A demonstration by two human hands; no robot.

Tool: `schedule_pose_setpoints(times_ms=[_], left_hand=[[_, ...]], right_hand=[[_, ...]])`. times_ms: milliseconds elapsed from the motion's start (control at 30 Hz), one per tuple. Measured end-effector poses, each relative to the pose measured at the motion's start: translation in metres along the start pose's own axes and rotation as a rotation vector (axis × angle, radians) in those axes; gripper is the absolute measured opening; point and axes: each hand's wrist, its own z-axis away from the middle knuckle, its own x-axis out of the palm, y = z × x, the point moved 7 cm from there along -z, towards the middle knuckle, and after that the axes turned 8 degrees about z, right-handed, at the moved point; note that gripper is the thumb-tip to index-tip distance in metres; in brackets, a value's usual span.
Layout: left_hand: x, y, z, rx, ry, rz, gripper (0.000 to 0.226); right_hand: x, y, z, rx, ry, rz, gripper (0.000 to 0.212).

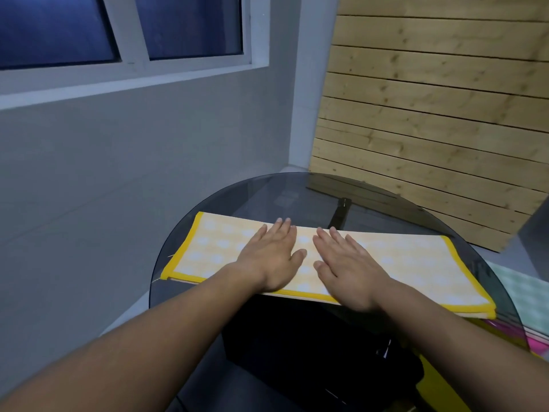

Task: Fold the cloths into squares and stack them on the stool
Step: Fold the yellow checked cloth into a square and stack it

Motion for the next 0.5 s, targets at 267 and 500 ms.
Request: schedule_pose_setpoints(times_ms=[267, 500], left_hand=[[-0.02, -0.08, 0.016, -0.333, 0.135, -0.026, 0.078], [-0.031, -0.09, 0.017, -0.469, 0.134, -0.157, 0.077]], right_hand=[[0.002, 0.001, 0.002, -0.004, 0.004, -0.014, 0.061], [0.001, 0.001, 0.002, -0.002, 0.001, -0.026, 0.061]])
